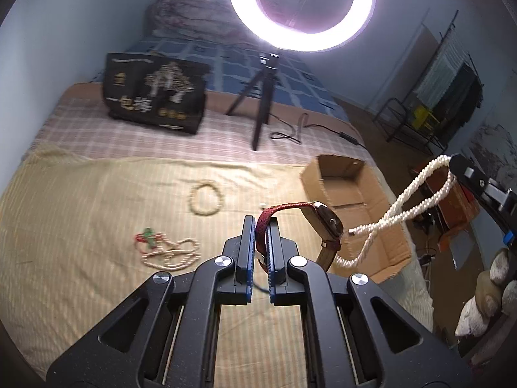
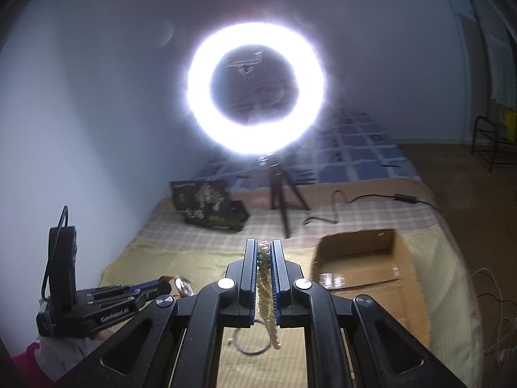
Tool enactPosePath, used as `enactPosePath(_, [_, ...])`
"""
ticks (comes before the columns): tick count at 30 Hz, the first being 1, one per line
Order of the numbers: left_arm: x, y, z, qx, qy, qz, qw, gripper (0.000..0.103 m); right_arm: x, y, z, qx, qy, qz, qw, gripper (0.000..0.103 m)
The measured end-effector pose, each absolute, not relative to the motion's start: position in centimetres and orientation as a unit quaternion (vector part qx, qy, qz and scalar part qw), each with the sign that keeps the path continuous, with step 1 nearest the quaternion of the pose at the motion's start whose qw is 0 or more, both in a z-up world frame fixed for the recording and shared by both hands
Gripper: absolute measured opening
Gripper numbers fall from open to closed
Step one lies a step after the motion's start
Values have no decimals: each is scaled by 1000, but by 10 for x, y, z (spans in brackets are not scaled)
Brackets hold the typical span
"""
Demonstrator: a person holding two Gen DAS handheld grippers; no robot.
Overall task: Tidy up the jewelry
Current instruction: 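Lift the watch with the left tool while the right tool carries the pearls toward the box, then open the left gripper over the box while the right gripper drops the pearls in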
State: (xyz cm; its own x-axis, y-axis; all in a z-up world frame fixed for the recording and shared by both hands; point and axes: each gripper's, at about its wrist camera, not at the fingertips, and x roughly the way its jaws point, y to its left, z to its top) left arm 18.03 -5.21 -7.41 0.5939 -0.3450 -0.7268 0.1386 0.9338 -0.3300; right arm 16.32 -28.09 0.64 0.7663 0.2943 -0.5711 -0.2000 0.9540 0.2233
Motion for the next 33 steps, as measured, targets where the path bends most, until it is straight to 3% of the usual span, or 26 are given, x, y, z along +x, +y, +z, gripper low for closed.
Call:
enactPosePath(29, [199,-216,-118,-79,472,-234,846,4,185,-408,-51,102,383,6,918,6])
enactPosePath(32, [200,-221,-121,-83,470,-247,843,9,185,-414,-55,116,387,10,915,17])
enactPosePath(33, [200,-222,-121,-80,469,-246,844,20,186,-416,-56,119,386,9,915,37])
